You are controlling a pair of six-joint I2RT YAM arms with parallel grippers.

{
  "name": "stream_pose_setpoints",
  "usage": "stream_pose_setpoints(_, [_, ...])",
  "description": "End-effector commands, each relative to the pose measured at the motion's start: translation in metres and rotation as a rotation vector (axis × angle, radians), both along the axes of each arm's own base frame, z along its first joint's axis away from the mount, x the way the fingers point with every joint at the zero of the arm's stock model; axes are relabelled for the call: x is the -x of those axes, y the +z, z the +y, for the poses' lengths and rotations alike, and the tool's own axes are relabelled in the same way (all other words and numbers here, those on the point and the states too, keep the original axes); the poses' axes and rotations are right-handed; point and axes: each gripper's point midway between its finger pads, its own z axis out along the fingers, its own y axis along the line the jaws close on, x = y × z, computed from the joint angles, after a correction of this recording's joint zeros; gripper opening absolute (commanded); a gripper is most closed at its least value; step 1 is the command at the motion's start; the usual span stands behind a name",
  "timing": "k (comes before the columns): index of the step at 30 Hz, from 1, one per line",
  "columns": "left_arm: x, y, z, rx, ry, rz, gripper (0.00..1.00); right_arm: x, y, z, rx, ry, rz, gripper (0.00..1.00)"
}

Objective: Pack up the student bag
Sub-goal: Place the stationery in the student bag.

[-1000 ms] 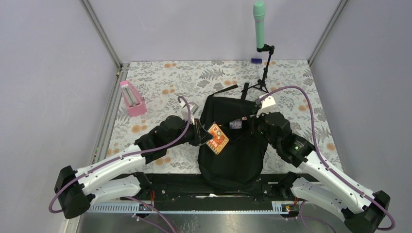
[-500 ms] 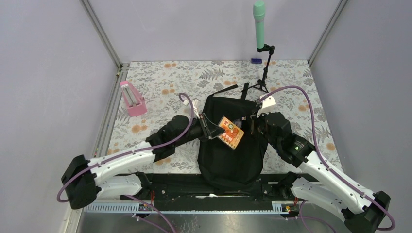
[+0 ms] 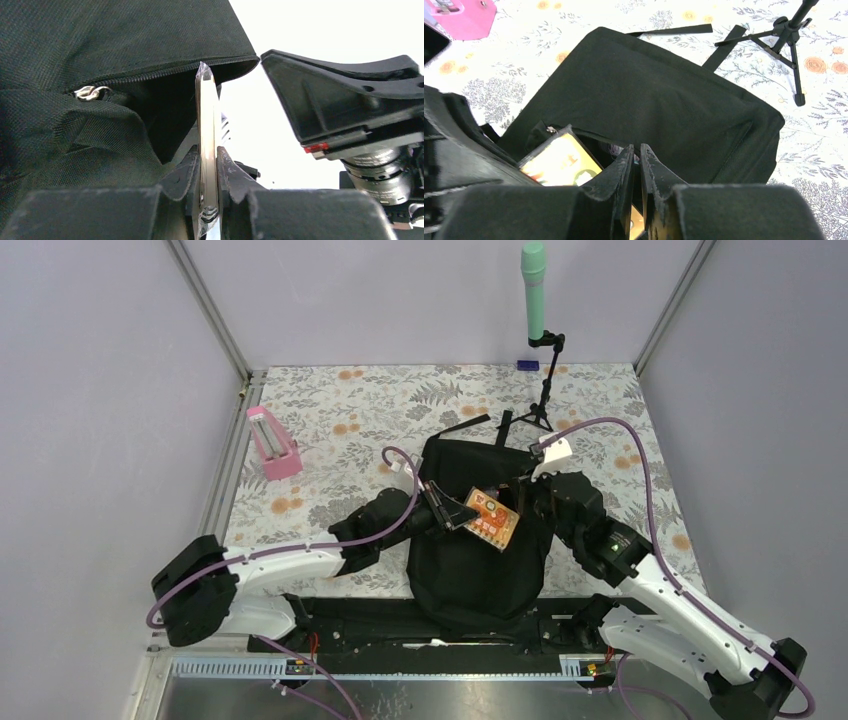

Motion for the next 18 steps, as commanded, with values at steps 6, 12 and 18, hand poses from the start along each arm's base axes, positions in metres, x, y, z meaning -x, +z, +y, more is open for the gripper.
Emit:
stream_pose_setpoints(6, [-0.002, 0.028, -0.026, 0.18, 0.008, 0.04, 0.0, -0.002, 0.045, 0.007, -0.099, 0.015, -0.097, 0.16])
stream_pose_setpoints(12, [-0.002, 0.017, -0.023, 0.197, 0.024, 0.084, 0.0, -0.003, 0.043, 0.006, -0.085, 0.015, -0.099, 0.17])
stream_pose_setpoints(18, [0.005, 0.018, -0.025, 0.226, 0.011, 0.101, 0.0, -0.004, 0.026, 0.002, -0.031, 0.002, -0.077, 0.23])
